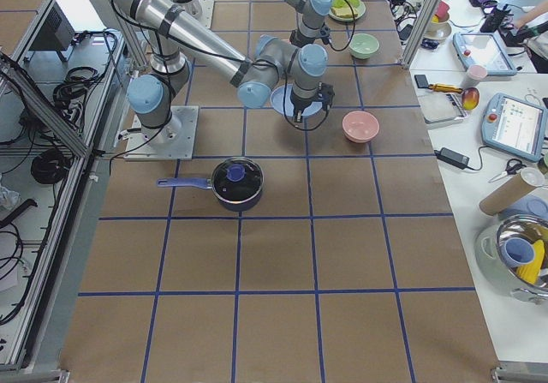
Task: Stack three plates with pink and blue
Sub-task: 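Open the left gripper and raise it away from the stacked plates, then carry the blue plate onto the pink plate with the right gripper while the left withdraws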
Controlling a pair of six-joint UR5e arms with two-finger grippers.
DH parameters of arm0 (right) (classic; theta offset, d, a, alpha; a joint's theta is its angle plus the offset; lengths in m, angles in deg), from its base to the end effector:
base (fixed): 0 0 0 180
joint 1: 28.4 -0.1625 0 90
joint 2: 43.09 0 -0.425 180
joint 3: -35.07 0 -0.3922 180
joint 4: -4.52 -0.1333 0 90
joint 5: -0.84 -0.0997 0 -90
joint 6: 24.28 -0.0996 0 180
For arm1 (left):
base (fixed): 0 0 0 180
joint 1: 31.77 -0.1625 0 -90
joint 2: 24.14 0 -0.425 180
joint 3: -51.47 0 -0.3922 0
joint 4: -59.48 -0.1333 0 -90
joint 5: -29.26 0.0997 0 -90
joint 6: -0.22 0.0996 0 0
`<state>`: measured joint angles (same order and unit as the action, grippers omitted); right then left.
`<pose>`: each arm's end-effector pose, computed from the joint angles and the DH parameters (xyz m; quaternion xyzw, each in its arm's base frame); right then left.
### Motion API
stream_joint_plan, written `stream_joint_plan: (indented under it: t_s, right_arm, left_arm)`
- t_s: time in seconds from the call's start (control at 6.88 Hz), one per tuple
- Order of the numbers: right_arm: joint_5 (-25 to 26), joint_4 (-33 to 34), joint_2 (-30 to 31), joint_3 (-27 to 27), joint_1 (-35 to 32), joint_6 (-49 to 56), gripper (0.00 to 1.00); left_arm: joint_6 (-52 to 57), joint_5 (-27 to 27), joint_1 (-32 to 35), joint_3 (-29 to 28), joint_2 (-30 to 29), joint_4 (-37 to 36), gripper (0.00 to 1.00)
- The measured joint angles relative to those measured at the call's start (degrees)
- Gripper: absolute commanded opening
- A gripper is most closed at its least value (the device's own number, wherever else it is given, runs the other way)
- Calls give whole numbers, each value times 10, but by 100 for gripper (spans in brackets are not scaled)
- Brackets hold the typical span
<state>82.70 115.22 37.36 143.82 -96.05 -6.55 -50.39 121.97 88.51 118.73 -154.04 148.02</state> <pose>-0.0544 -0.5200 0.2848 0.0448 0.9943 0.0378 0.0892 -0.4723 -0.5538 0.2501 -0.1716 0.9754 0.0887 0.1064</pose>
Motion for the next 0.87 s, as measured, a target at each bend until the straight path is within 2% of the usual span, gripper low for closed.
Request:
stream_joint_plan:
  t_s: [0.29, 0.58, 0.87]
  right_arm:
    - [-5, 4, 0, 1, -22, -35, 0]
    - [-11, 11, 1, 23, -50, -81, 0]
    - [-34, 52, 0, 47, -82, -124, 0]
  left_arm:
    - [47, 2, -14, -4, 30, 20, 100]
    - [129, 28, -39, -3, 73, 46, 100]
    - [219, 49, -78, 0, 120, 65, 100]
